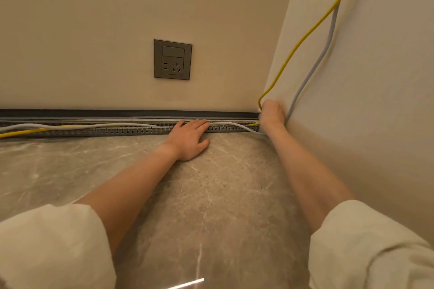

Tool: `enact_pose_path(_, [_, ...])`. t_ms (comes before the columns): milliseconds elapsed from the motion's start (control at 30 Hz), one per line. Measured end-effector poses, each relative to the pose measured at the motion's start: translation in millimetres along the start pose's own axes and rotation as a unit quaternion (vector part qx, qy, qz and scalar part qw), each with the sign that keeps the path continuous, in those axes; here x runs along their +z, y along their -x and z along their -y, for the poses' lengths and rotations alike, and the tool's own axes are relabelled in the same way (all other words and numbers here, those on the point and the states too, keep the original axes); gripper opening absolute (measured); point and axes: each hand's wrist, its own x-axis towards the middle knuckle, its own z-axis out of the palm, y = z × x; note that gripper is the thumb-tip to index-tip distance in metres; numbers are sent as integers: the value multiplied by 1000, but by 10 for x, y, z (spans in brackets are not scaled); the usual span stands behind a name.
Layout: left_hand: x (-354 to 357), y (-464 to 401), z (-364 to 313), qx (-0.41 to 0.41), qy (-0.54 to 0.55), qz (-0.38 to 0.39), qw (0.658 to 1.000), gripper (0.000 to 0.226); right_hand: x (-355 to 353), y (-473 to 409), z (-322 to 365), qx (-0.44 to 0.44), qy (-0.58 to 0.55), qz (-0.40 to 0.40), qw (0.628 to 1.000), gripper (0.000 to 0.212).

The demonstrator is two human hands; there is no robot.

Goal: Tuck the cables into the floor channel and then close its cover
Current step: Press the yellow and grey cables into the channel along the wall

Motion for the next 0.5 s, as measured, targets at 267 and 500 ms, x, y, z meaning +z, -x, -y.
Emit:
enact_pose_path(267, [-1, -12, -13, -4, 6, -1, 1000, 60, 17, 88, 46, 26, 7, 39, 999, 27])
enact_pose_path(500, [6, -7, -23, -7, 17, 0, 1000, 61, -147, 232, 170, -11, 39, 93, 995, 20])
